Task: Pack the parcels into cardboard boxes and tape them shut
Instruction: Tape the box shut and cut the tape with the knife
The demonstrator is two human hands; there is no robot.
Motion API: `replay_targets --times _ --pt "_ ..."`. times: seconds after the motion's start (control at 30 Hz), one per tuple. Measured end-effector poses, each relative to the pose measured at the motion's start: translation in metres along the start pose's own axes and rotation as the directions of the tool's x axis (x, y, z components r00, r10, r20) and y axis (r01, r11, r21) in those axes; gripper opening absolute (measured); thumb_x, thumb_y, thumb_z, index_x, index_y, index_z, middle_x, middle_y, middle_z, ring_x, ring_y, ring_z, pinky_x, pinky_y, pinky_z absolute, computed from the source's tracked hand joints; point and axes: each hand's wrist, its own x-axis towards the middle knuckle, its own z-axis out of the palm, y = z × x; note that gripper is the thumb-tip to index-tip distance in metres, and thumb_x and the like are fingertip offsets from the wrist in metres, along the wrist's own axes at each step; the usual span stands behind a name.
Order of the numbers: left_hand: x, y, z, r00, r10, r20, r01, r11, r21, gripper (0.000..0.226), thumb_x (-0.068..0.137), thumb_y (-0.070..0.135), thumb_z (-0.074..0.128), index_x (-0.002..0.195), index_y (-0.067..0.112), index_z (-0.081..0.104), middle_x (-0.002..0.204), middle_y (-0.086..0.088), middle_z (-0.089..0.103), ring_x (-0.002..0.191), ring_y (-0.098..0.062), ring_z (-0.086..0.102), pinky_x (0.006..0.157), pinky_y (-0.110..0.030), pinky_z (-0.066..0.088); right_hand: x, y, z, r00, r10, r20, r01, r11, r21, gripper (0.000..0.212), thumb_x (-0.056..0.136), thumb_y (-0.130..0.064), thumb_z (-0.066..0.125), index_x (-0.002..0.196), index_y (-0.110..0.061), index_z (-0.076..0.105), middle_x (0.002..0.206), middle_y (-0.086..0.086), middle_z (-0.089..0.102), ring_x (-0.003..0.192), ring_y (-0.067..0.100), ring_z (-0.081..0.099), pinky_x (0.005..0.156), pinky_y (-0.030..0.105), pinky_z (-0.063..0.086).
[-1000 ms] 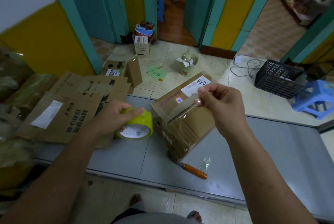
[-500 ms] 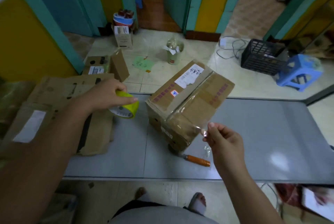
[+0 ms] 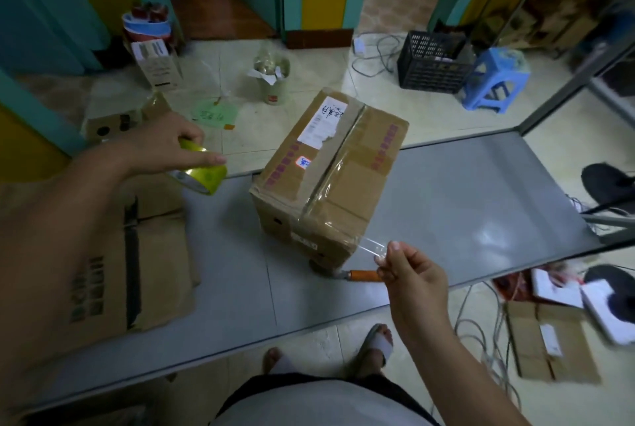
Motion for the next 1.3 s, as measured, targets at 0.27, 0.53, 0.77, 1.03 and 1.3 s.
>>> replay_targets --times 0.27,0.53,0.77,1.03,1.3 --pt "0.010 -0.016 0.011 0.998 -0.034 0.052 0.034 0.999 -0.010 0.085 0.061 0.081 0.079 0.064 0.001 0.052 0.060 -0.006 0.047 0.051 -0.007 0.044 0.061 -0.031 0.037 -0.001 0.022 0.002 0.998 0.024 -0.063 -0.025 0.999 -0.021 0.017 0.101 -0.010 0.064 0.098 0.006 0.067 0.072 0.012 0.061 0.066 0.017 0.063 0.060 0.023 0.054" --pt "0.016 -0.020 0.020 0.988 -0.109 0.107 0.113 0.993 -0.039 0.089 0.041 0.097 0.073 0.059 0.013 0.051 0.054 0.004 0.044 0.050 -0.008 0.044 0.060 -0.031 0.037 0.000 0.027 -0.001 0.997 0.042 -0.069 -0.045 0.998 -0.050 0.021 0.101 -0.012 0.064 0.101 0.009 0.067 0.073 0.011 0.063 0.065 0.015 0.064 0.066 0.028 0.051" --pt "0.020 -0.019 0.020 0.989 -0.098 0.110 0.104 0.993 -0.049 0.087 0.042 0.095 0.076 0.059 0.013 0.051 0.056 0.003 0.043 0.049 -0.006 0.044 0.062 -0.033 0.038 -0.003 0.021 -0.006 0.997 0.021 -0.072 -0.024 0.999 -0.045 0.020 0.100 -0.013 0.065 0.104 0.007 0.069 0.077 0.013 0.067 0.073 0.019 0.068 0.071 0.033 0.053" --pt "0.022 -0.021 0.020 0.986 -0.095 0.134 0.104 0.993 -0.059 0.067 0.063 0.071 0.087 0.056 0.017 0.048 0.052 0.009 0.041 0.050 -0.007 0.043 0.063 -0.034 0.037 -0.003 0.023 -0.007 0.996 0.023 -0.089 -0.027 0.998 -0.049 0.019 0.100 -0.014 0.065 0.103 0.005 0.070 0.078 0.015 0.068 0.074 0.020 0.067 0.071 0.033 0.053" --pt "0.016 -0.032 0.046 0.974 -0.174 0.148 0.185 0.980 -0.066 0.083 0.046 0.092 0.077 0.064 0.013 0.058 0.066 -0.007 0.054 0.062 -0.018 0.054 0.060 -0.031 0.041 0.010 0.035 -0.006 0.979 0.190 -0.069 -0.198 0.972 -0.127 0.021 0.100 -0.025 0.067 0.109 -0.006 0.070 0.084 0.008 0.076 0.081 0.018 0.073 0.080 0.037 0.050"
